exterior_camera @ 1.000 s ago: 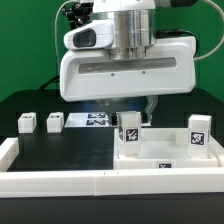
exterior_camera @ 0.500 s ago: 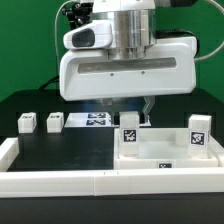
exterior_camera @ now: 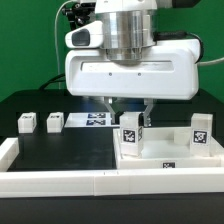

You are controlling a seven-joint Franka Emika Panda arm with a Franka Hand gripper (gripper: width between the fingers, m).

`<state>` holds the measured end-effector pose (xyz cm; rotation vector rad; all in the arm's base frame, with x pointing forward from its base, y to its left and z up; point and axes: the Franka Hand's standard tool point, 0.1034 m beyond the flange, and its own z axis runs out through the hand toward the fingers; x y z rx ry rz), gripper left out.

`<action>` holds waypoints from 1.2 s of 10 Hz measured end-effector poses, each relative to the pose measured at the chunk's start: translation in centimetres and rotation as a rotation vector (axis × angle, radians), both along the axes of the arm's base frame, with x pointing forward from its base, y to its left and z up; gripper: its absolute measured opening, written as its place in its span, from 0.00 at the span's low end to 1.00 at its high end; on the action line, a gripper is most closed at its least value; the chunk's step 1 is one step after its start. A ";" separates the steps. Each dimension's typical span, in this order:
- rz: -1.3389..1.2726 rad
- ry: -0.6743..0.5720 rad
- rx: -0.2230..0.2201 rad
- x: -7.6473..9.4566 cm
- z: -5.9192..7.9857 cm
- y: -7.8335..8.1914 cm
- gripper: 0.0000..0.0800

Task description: Assemble square table

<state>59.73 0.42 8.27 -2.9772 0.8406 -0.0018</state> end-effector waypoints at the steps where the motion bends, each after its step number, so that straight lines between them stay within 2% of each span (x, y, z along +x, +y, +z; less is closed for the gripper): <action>1: -0.118 0.005 0.005 0.0 0.0 -0.1 0.36; 6: -0.621 0.028 0.004 0.0 -0.1 -0.1 0.37; 11: -0.819 0.040 0.007 0.0 -0.1 -0.1 0.37; 12: -0.774 0.037 0.007 0.0 -0.1 -0.1 0.56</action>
Offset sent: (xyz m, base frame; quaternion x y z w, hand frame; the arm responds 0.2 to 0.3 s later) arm -0.0040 -0.0055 -0.0082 -0.0405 0.0027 0.2798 0.9592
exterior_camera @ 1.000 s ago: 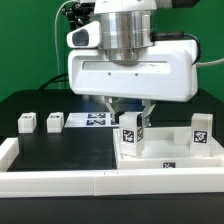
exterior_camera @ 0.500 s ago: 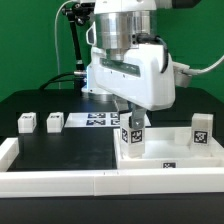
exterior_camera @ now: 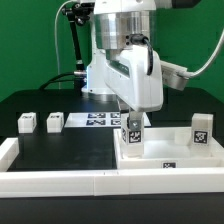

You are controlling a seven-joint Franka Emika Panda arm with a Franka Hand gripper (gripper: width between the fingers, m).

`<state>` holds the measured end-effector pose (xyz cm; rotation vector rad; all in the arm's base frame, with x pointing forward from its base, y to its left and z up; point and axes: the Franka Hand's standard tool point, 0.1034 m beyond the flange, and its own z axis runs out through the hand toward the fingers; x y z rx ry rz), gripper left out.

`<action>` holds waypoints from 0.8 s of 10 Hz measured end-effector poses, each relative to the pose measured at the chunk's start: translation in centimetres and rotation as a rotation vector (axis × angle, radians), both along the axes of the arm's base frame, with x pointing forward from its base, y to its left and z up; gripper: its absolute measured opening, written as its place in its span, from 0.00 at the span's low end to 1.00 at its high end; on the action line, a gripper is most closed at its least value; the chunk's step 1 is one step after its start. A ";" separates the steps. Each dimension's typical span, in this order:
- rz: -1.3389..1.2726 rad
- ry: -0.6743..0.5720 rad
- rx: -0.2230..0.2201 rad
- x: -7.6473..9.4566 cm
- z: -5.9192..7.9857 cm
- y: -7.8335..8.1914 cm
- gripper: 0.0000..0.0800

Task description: Assemble square table

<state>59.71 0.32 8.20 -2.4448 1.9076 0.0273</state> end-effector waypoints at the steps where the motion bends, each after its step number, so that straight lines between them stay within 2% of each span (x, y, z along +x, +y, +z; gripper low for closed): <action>1: 0.033 -0.003 -0.001 0.0 0.0 0.0 0.73; 2: 0.087 -0.006 -0.001 0.0 0.0 0.0 0.73; 3: 0.197 -0.010 -0.003 0.0 0.0 0.1 0.79; 8: 0.635 -0.027 -0.008 -0.1 -0.1 0.9 0.81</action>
Offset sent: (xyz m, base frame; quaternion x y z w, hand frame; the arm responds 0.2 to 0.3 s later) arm 0.0012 0.0127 0.0052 -0.0090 -0.0100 -0.2622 0.9649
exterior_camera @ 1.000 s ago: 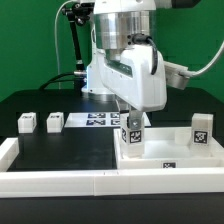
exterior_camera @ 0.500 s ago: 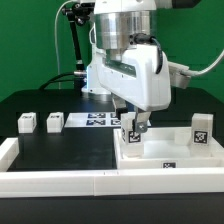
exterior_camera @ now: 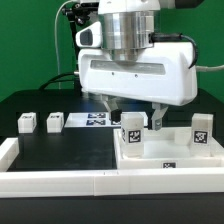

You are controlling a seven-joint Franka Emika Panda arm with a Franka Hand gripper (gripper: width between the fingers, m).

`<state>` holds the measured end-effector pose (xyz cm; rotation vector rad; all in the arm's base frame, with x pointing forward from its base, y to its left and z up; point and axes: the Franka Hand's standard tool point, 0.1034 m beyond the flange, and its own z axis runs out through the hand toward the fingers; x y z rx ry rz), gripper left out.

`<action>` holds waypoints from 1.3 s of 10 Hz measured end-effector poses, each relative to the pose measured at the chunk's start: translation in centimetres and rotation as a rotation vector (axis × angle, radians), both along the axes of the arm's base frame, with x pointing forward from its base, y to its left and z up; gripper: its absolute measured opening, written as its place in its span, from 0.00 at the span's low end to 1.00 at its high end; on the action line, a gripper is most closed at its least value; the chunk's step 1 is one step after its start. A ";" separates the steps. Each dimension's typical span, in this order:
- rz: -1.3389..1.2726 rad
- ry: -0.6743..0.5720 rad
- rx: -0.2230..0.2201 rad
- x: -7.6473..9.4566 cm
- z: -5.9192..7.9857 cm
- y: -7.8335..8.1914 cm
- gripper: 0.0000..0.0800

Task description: Assemble square table

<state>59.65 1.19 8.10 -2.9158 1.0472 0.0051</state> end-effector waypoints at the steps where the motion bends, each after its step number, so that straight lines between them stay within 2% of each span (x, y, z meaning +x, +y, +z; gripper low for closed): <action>1: 0.076 0.000 0.000 -0.1 -0.1 0.2 0.81; 10: 0.760 -0.019 -0.001 -0.1 -0.1 -0.6 0.81; 11: 0.745 -0.018 -0.001 -0.1 -0.1 -0.6 0.73; 12: 0.745 -0.018 -0.001 -0.1 -0.1 -0.6 0.73; 13: 0.745 -0.018 -0.001 -0.1 -0.1 -0.6 0.55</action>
Offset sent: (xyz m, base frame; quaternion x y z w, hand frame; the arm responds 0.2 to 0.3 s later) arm 0.0026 0.0035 0.0041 0.0056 -0.0219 -0.2428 0.9698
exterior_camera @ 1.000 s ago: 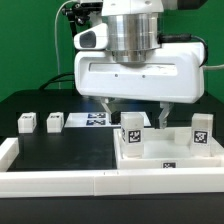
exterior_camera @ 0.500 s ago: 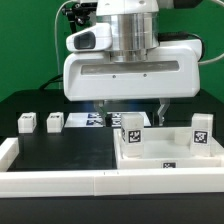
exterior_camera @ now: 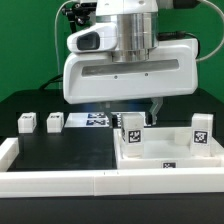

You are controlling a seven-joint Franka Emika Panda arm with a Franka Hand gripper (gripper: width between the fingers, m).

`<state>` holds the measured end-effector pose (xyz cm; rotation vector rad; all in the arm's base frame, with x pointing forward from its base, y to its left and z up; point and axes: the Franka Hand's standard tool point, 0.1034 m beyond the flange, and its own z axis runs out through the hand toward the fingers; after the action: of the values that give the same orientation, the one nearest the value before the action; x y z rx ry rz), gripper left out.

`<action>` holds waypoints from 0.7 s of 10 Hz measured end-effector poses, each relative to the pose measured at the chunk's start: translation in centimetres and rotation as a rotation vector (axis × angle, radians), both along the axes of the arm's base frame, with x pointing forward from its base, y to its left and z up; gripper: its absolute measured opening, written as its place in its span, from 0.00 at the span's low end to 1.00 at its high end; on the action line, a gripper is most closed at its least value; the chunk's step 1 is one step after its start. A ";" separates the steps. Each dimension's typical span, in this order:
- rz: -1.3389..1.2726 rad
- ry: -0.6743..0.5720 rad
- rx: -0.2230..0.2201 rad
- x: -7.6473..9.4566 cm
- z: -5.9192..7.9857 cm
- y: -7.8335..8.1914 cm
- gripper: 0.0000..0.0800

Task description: Assemble square table

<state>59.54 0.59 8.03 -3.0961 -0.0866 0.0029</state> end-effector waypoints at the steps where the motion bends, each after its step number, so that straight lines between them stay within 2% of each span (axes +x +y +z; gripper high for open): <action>1: 0.000 0.000 0.000 0.0 0.0 0.0 0.39; 4: -0.025 0.001 0.000 0.0 0.0 0.0 0.36; 7: -0.360 0.002 0.000 0.0 -0.1 0.1 0.36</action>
Offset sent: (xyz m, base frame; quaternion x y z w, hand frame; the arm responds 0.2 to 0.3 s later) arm 0.0000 0.0000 0.0000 0.0000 0.0000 0.0000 1.0000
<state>59.53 0.65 7.98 -3.0623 0.4689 -0.0067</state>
